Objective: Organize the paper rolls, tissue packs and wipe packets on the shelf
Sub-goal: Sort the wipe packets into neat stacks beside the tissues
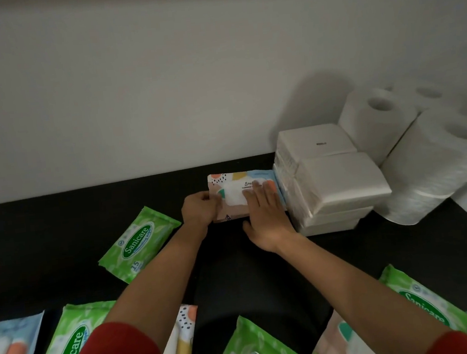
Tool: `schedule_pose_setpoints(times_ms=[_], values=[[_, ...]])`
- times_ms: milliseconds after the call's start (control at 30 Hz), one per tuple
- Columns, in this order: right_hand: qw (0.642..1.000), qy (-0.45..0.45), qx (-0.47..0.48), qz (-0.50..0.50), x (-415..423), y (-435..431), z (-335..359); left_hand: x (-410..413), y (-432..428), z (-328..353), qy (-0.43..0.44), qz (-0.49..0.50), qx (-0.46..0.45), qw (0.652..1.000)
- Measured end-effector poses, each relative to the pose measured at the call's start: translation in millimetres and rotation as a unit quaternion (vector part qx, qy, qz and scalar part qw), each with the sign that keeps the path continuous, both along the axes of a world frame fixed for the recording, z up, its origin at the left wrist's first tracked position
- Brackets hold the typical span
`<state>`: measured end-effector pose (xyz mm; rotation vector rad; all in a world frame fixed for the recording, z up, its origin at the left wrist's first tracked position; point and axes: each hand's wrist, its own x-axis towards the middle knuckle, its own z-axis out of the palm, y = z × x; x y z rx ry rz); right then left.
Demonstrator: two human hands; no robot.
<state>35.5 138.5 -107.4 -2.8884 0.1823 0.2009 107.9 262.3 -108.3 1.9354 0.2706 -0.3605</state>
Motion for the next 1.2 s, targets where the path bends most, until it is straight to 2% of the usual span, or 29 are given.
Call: schedule_pose_setpoints(times_ms=[267, 367, 500, 600, 700, 833, 967, 1200], values=[[1.000, 0.008, 0.005, -0.003, 2, -2, -1, 0, -8, -2, 0.049, 0.063, -0.059, 0.995], [1.000, 0.009, -0.001, 0.000, 3, -3, -1, -2, -9, -2, 0.046, 0.063, -0.045, 0.996], [1.000, 0.015, -0.015, 0.012, 3, -6, -4, 1, 0, -2, 0.015, 0.016, 0.019, 1.000], [1.000, 0.012, -0.019, 0.019, 4, -7, -3, 0, 5, -2, -0.040, -0.021, 0.074, 0.996], [0.999, 0.013, -0.027, 0.024, 3, -7, -1, -5, 10, -1, -0.085, -0.046, 0.066, 0.993], [0.999, 0.020, -0.031, 0.024, 4, -7, 2, -8, 14, 3, -0.145, -0.137, 0.155, 0.968], [1.000, 0.014, -0.021, 0.012, 0, -5, 5, -12, 17, 5, -0.143, -0.203, 0.185, 0.951], [0.999, -0.037, -0.014, 0.017, -13, 6, 9, -24, 32, 18, -0.148, -0.223, 0.191, 0.944]])
